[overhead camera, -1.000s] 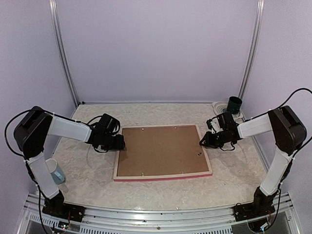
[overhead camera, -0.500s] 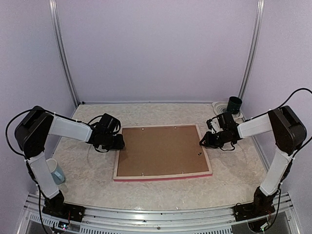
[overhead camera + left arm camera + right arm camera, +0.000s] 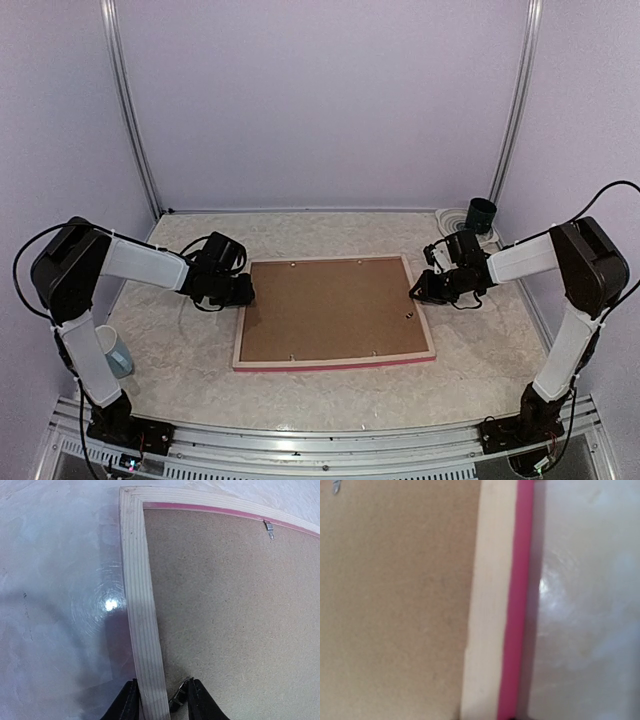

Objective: Put the photo into the frame
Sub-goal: Press the fastener onto the backboard.

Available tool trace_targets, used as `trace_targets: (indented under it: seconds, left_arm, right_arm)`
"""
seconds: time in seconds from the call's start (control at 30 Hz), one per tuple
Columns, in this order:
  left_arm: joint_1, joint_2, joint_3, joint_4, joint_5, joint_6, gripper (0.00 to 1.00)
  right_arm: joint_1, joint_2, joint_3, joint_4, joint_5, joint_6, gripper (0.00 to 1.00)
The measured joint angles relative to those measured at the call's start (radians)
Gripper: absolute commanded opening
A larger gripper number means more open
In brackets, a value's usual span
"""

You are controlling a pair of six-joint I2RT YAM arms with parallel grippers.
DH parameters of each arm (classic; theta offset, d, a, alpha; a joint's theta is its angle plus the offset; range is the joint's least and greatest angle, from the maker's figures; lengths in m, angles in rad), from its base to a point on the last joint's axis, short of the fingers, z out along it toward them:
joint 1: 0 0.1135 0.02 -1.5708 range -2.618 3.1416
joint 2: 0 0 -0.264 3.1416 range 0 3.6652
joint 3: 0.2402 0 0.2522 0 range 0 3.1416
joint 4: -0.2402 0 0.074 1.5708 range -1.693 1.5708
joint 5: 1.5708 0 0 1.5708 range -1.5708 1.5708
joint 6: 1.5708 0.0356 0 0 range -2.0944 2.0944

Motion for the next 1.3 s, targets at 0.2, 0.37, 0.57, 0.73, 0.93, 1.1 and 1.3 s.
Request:
trace_targets:
  seconds: [0.2,0.37,0.57,0.73,0.93,1.1,1.3]
  left_arm:
    - [0.001,0.0,0.0,0.0,0.001,-0.001,0.29]
    - [0.001,0.0,0.0,0.001,0.0,-0.001,0.27]
    - [0.003,-0.001,0.0,0.0,0.0,-0.001,0.23]
    - [0.003,-0.002,0.0,0.001,-0.002,-0.003,0.19]
    - [0.003,-0.003,0.0,0.0,-0.006,-0.006,0.18]
    - [0.003,-0.006,-0.003,0.001,-0.009,-0.01,0.26]
    - [-0.015,-0.019,-0.011,-0.016,-0.047,-0.019,0.26]
  right_arm:
    - [0.0,0.0,0.0,0.0,0.0,0.0,0.22]
    - [0.0,0.0,0.0,0.0,0.0,0.0,0.22]
    - [0.0,0.0,0.0,0.0,-0.001,0.0,0.22]
    - [0.0,0.0,0.0,0.0,-0.001,0.0,0.22]
    - [0.0,0.0,0.0,-0.001,-0.001,0.0,0.21]
    - [0.0,0.0,0.0,-0.001,-0.002,0.0,0.21]
    - [0.0,0.0,0.0,-0.001,-0.006,0.0,0.21]
